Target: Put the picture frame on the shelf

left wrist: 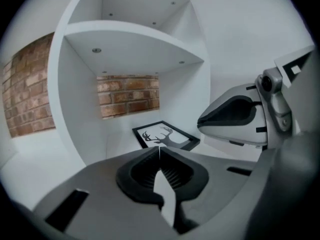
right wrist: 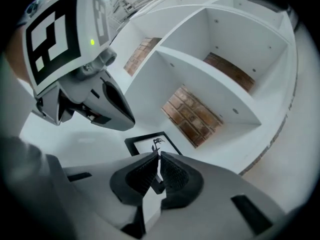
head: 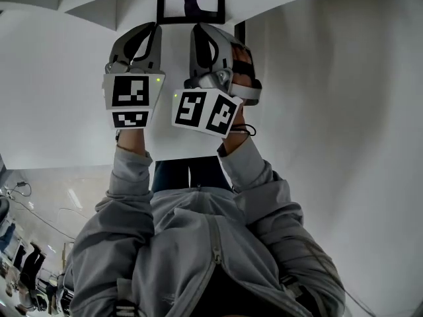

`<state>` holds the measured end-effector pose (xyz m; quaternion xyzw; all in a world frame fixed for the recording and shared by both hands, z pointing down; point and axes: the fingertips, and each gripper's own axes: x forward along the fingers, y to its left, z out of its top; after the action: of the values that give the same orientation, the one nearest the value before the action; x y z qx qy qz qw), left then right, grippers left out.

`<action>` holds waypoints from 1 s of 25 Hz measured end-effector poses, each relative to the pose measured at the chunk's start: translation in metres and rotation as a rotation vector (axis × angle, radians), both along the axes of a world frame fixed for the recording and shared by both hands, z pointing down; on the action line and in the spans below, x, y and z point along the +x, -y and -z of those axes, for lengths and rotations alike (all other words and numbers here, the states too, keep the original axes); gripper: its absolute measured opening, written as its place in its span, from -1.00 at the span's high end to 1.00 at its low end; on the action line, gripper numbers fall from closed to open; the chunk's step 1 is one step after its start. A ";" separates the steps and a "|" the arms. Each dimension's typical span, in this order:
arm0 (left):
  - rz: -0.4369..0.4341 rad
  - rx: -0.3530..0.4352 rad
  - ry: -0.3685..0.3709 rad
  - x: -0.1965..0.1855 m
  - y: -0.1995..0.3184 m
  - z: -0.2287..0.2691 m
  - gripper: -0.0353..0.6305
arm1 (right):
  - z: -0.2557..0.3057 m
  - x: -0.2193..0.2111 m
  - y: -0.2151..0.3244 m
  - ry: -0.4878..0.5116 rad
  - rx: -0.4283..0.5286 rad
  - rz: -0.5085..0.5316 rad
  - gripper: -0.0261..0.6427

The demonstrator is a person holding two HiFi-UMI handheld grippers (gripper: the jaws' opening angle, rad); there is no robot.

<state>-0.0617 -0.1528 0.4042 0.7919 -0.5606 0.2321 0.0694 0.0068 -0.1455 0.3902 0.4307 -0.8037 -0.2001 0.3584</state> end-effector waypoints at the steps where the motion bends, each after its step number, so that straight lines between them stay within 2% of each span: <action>1: 0.005 0.014 -0.005 0.001 -0.005 0.008 0.87 | 0.007 0.002 -0.003 0.028 -0.003 -0.011 0.82; 6: 0.040 0.069 -0.066 0.005 -0.031 0.056 0.87 | 0.047 0.023 -0.021 0.217 -0.030 -0.094 0.84; 11: 0.033 0.157 -0.118 0.016 -0.046 0.117 0.87 | 0.103 0.040 -0.040 0.389 -0.016 -0.137 0.84; 16: 0.040 0.236 -0.154 0.030 -0.076 0.172 0.88 | 0.163 0.048 -0.066 0.501 0.069 -0.125 0.84; 20: 0.047 0.302 -0.189 0.036 -0.100 0.211 0.87 | 0.191 0.057 -0.084 0.709 0.005 -0.135 0.84; 25: 0.026 0.362 -0.190 0.046 -0.128 0.244 0.88 | 0.221 0.074 -0.104 0.819 0.028 -0.153 0.84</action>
<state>-0.0157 -0.0251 0.1603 0.8024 -0.5944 0.0508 -0.0183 0.0809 -0.0410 0.1696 0.5379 -0.8428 0.0040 0.0171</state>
